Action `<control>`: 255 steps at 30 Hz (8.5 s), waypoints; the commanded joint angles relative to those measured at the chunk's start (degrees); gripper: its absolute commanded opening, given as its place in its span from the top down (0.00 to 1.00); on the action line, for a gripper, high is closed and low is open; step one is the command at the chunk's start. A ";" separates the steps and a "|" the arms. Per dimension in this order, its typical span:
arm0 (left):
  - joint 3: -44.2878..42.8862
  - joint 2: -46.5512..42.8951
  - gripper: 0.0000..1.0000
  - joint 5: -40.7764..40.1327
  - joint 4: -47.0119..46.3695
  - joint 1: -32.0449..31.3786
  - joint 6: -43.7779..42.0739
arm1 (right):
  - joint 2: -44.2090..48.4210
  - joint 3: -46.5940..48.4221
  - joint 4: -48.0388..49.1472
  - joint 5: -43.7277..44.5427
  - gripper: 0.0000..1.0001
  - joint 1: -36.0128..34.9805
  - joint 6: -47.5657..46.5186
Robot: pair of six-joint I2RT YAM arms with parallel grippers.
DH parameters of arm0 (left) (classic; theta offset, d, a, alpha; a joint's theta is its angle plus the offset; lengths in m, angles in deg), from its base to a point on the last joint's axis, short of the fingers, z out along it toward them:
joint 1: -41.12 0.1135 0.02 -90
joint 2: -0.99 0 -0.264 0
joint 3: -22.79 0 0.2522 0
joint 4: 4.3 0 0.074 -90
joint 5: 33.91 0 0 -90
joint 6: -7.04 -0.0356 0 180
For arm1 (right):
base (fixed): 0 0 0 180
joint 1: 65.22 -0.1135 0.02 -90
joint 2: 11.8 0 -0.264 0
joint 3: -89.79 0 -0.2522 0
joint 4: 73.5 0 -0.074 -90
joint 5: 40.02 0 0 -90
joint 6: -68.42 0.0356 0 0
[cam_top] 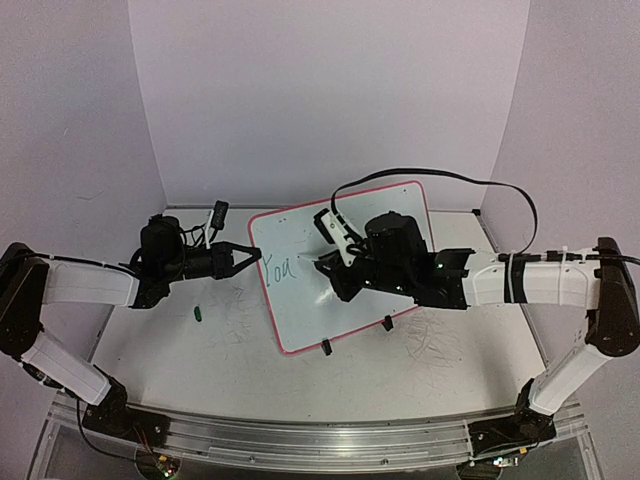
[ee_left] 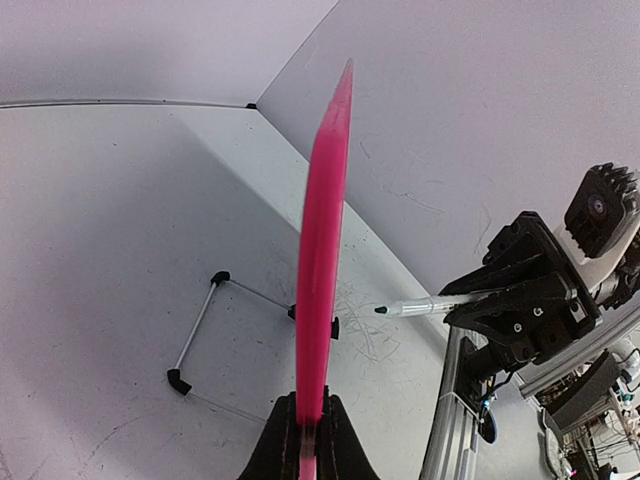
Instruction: Write a sentence on the whiteboard
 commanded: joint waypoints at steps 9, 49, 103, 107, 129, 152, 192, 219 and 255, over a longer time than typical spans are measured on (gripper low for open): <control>-1.27 -2.21 1.00 -0.03 3.21 -0.02 -2.29 | -2.03 3.12 0.26 2.46 1.00 -0.26 -1.05; -1.44 -2.42 1.00 -2.90 4.06 -1.08 -3.26 | -3.18 3.66 3.82 3.72 1.00 -0.97 -0.57; -1.38 -3.25 1.00 -3.03 4.21 -1.05 -3.33 | -2.76 2.41 2.52 1.75 1.00 -1.00 -1.02; -1.46 -3.10 1.00 -2.94 4.20 -1.09 -3.45 | -3.34 2.79 2.80 2.33 1.00 -1.12 -1.10; -1.55 -3.02 1.00 -2.78 4.23 -1.05 -3.53 | -4.72 2.73 1.89 4.69 1.00 -1.13 -0.25; -1.65 -3.01 1.00 -2.77 4.21 -1.12 -3.61 | -5.36 3.40 1.28 5.29 1.00 -1.09 -0.13; -1.28 -4.00 1.00 -2.81 4.38 -1.04 -3.61 | -5.16 2.56 3.17 8.73 1.00 -1.51 2.71; -1.27 -3.98 1.00 -3.15 4.66 -1.04 -3.88 | -0.66 -3.44 5.14 -0.32 1.00 -0.29 3.77; -1.88 -3.71 1.00 -2.81 5.08 -1.08 -4.00 | -3.72 0.26 3.79 6.92 1.00 -0.15 5.29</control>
